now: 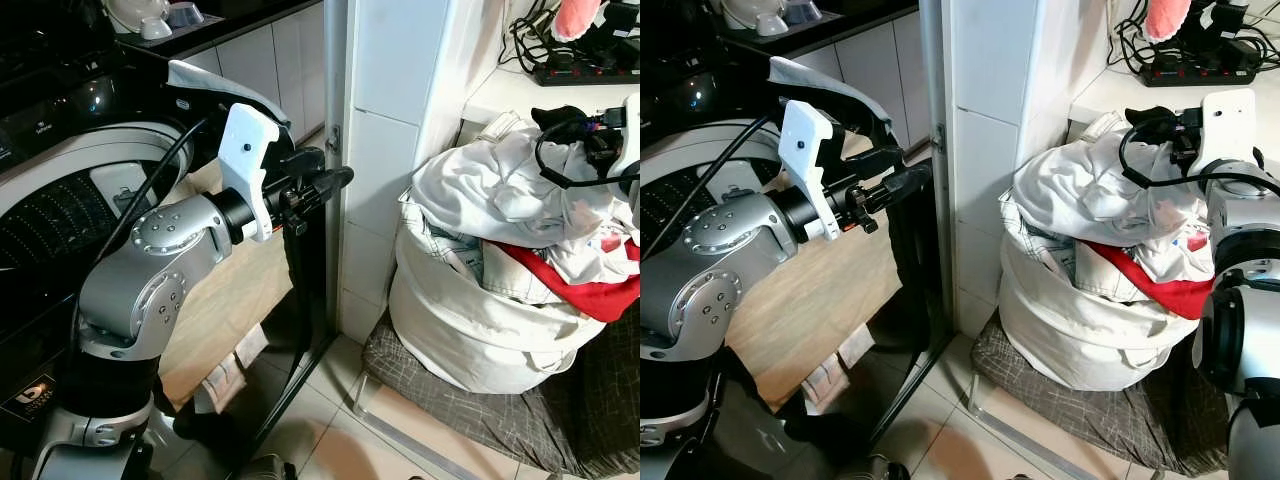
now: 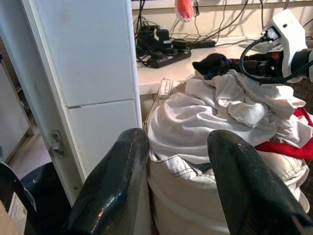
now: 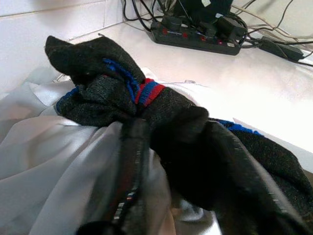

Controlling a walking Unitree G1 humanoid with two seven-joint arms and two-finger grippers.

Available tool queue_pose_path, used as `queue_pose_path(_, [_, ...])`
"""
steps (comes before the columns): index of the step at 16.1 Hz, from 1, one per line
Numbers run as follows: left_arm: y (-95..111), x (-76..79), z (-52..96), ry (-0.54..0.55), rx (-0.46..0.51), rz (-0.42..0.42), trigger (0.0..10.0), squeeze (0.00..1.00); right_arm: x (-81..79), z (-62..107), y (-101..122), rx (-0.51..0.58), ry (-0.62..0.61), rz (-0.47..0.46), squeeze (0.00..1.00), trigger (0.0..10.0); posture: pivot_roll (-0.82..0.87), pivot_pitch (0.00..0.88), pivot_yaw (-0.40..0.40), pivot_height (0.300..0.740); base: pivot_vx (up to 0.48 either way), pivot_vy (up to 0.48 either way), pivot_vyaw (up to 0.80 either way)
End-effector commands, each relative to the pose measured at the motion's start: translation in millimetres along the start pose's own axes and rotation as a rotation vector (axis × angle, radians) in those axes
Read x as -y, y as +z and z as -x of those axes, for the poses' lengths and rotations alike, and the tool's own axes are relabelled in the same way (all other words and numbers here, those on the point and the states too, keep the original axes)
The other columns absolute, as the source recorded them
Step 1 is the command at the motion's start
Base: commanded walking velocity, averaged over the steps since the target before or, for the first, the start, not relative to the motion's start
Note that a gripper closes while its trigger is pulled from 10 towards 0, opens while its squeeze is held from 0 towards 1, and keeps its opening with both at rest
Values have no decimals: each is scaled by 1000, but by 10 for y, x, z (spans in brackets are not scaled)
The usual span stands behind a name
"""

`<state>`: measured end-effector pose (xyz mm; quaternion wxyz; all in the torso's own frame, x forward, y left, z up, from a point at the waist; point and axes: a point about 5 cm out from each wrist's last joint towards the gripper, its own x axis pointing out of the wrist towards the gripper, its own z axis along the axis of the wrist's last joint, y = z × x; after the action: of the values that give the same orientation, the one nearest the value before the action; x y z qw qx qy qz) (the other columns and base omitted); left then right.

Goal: Clothes washing

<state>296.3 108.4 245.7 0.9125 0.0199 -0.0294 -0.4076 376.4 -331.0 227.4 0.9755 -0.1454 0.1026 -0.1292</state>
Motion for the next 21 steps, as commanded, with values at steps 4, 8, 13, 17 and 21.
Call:
queue_pose_path(4, [4, 30, 1, -29, -11, -3, 10000, 0, 37, 10, -65, -29, -15, -19, 0, 0, 63, 0, 54, 740, 0, 0, 0])
queue_pose_path(8, [10, 19, -15, -23, -4, -3, 10000, 0, 43, 9, -35, -14, -20, -30, 0, 0, 54, 0, 55, 740, 0, 0, 0])
queue_pose_path(13, [67, -46, -77, 24, 51, 13, 10000, 0, 80, 13, 216, 112, -10, -98, 0, 0, 23, 0, 67, 740, 0, 0, 0])
queue_pose_path(17, [88, -41, -149, 20, 81, 28, 10000, 0, 126, 37, 383, 209, 7, -131, 0, 0, -7, 0, 84, 740, 0, 0, 0])
queue_pose_path(21, [129, -57, -209, 66, 133, 32, 10000, 0, 172, 127, 672, 392, 86, -143, 0, 0, -23, 0, 78, 740, 0, 0, 0])
